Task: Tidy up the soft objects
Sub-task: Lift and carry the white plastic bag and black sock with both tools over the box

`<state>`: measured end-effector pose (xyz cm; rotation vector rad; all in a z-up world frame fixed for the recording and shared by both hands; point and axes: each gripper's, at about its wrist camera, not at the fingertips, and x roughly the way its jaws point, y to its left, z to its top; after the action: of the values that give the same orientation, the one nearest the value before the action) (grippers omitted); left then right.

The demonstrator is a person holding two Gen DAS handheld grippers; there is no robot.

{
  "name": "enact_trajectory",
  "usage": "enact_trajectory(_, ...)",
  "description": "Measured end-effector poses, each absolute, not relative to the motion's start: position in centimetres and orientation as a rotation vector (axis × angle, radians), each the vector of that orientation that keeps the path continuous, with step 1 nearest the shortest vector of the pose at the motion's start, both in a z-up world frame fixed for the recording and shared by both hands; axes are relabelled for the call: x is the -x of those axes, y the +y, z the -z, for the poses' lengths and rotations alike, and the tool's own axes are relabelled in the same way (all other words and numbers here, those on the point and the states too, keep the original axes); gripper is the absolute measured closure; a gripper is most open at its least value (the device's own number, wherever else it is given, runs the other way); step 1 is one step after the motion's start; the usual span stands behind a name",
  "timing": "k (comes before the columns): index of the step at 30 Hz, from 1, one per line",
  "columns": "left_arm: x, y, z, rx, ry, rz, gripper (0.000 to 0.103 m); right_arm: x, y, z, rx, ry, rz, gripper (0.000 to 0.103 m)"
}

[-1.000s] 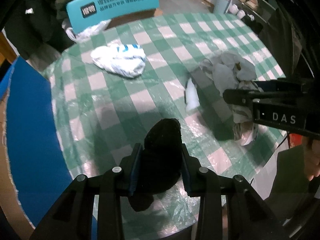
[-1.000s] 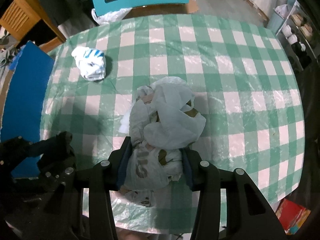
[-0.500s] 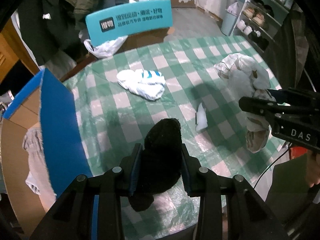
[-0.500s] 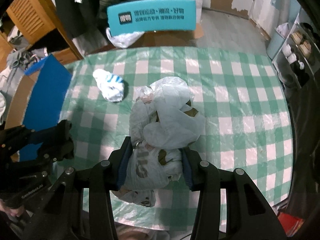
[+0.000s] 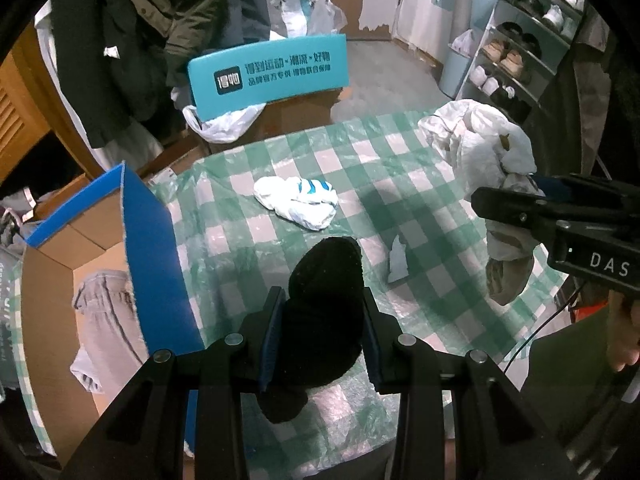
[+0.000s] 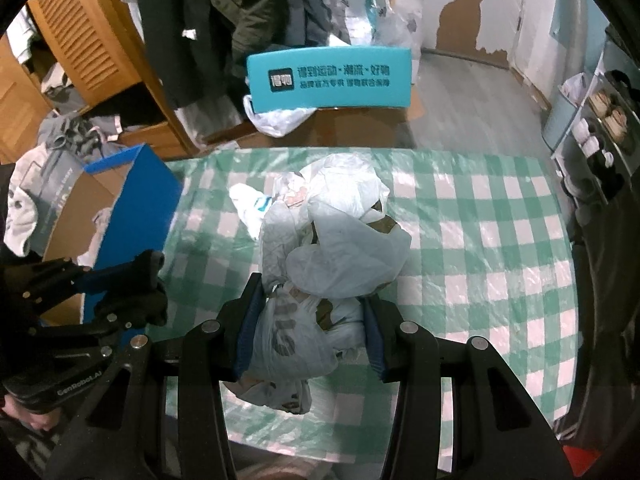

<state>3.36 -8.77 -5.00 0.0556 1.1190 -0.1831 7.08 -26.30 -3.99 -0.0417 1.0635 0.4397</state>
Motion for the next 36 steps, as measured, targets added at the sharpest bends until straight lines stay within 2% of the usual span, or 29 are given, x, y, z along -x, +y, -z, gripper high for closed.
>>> enact_trajectory(17,-1.7,-5.3,1.7,-0.031,1.030,0.135,0.067,-6.6,-22.0,1.2,0.052,1.008,-0.533,0.059)
enact_trajectory(36,0.6,1.4,0.3,0.040,0.984,0.037,0.067,-6.0,-14.3,-0.5,0.114,0.991,-0.640,0.059)
